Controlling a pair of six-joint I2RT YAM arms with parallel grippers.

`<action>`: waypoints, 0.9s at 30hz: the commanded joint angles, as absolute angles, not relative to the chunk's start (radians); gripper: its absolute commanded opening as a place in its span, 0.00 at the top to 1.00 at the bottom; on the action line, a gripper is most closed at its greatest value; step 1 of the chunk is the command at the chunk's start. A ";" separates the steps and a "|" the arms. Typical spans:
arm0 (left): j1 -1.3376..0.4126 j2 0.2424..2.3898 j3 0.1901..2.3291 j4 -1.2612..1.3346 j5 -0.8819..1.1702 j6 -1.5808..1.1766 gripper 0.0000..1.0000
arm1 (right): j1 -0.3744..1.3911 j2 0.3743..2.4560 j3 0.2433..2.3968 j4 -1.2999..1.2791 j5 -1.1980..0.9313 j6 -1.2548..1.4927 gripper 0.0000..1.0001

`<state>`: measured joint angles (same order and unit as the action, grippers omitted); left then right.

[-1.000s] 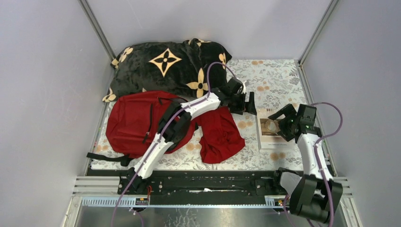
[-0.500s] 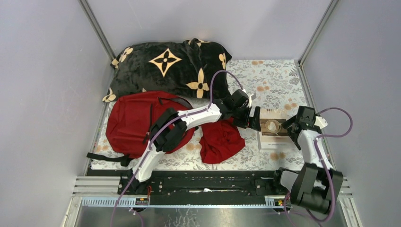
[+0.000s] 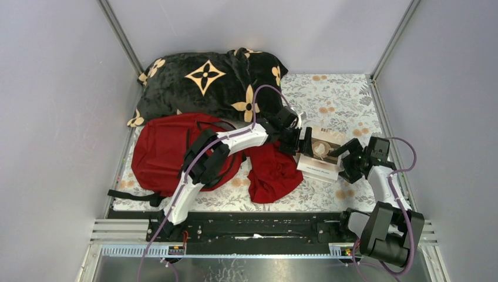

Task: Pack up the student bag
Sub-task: Pick up the book from the center of the board.

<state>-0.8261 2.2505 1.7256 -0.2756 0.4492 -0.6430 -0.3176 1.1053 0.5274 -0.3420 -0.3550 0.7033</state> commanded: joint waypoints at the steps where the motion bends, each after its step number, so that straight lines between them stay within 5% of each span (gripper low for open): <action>1: -0.818 2.260 1.716 -0.254 0.513 -0.630 0.01 | -0.316 1.056 0.525 -0.337 -0.489 0.663 0.05; 6: -0.819 2.275 1.720 -0.230 0.562 -0.646 0.01 | -0.316 1.037 0.469 -0.306 -0.513 0.657 0.23; 20: -0.828 2.323 1.755 -0.220 0.615 -0.670 0.01 | -0.316 0.985 0.440 -0.283 -0.520 0.715 0.99; 27: -0.830 2.307 1.781 -0.249 0.608 -0.656 0.01 | -0.316 0.945 0.485 -0.356 -0.452 0.689 1.00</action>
<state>-0.8001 2.2986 1.7401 -0.2710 0.5407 -0.6487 -0.3275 0.9840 0.4274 -0.3065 -0.4324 0.6788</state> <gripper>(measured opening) 0.987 0.020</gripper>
